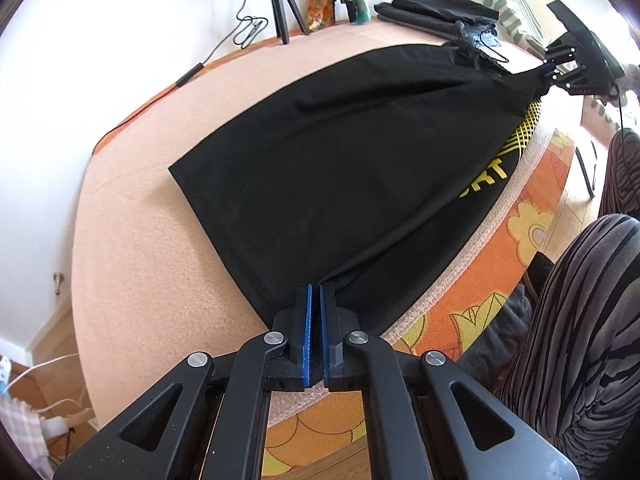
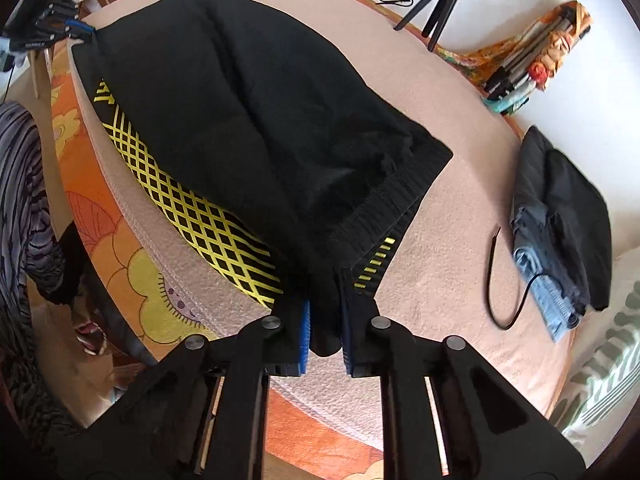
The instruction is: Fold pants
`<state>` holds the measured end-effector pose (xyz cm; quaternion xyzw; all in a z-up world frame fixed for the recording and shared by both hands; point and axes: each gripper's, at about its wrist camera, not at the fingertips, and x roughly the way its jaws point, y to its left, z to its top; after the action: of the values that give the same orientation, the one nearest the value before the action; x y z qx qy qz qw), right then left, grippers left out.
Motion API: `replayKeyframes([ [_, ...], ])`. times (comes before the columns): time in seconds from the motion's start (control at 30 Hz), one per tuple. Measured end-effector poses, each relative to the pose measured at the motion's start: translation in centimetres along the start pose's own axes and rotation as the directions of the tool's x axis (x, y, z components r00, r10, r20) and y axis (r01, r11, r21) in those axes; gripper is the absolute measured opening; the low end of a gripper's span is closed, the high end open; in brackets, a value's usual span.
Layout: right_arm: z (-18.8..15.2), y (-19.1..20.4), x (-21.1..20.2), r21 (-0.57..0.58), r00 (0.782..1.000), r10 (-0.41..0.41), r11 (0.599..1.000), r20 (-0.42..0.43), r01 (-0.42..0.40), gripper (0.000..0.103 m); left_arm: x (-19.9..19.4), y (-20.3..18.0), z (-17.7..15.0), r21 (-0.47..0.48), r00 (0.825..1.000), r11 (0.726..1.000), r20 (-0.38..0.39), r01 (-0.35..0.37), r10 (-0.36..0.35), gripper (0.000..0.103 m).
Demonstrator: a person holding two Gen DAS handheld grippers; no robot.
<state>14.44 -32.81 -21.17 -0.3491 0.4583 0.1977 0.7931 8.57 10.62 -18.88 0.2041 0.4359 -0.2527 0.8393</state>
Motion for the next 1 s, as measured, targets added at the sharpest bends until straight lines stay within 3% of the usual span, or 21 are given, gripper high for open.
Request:
replayKeyframes([
  [0.1,1.6,0.9,-1.6,-0.178,0.986,-0.153,0.971,0.062,0.162,0.009,-1.1,0.7,-0.2,-0.037,1.000,0.999,0.030,-0.006,0.007,0.002],
  [0.2,2.3,1.3,-3.5,-0.247,0.962,-0.234,0.932,0.142,0.263,0.009,-1.6,1.0,-1.0,-0.067,0.999,0.998,0.032,0.010,-0.008,0.002],
  [0.3,0.9,2.2,-2.9,-0.278,0.954,-0.260,0.915,0.152,0.293,0.009,-1.3,0.5,-2.2,-0.068,1.000,0.998,0.017,0.014,-0.012,0.002],
  [0.4,-0.8,3.0,-1.0,-0.253,0.983,-0.175,0.950,0.058,0.185,0.011,-0.5,0.3,-3.0,-0.086,0.999,0.996,-0.012,0.029,-0.030,0.002],
  [0.47,-1.6,3.1,-0.9,-0.222,0.998,-0.065,0.973,0.012,0.066,0.022,-0.8,0.6,-2.9,-0.104,0.999,0.994,0.001,0.041,-0.041,0.002],
  [0.53,-2.1,2.4,-1.8,-0.176,0.999,0.014,0.984,0.031,-0.008,0.045,-1.5,0.7,-2.4,-0.122,0.999,0.992,0.032,0.044,-0.041,0.002],
  [0.67,-1.9,-1.5,-4.4,0.007,0.978,0.164,0.986,0.131,-0.167,0.061,-2.5,0.1,-0.5,-0.120,0.994,0.990,0.096,0.071,-0.060,0.003],
  [0.73,-1.3,-3.6,-5.1,0.088,0.961,0.202,0.971,0.189,-0.221,0.070,-2.5,-0.4,0.5,-0.120,0.990,0.989,0.118,0.086,-0.072,0.006],
  [0.83,-0.4,-7.2,-4.5,0.239,0.949,0.197,0.937,0.246,-0.256,0.074,-1.6,-1.1,1.9,-0.124,0.984,0.984,0.143,0.125,-0.107,0.006],
  [1.0,0.7,-13.0,1.5,0.542,0.942,0.206,0.776,0.266,-0.322,0.074,0.7,-2.2,3.5,-0.110,0.981,0.981,0.129,0.162,-0.148,0.006],
])
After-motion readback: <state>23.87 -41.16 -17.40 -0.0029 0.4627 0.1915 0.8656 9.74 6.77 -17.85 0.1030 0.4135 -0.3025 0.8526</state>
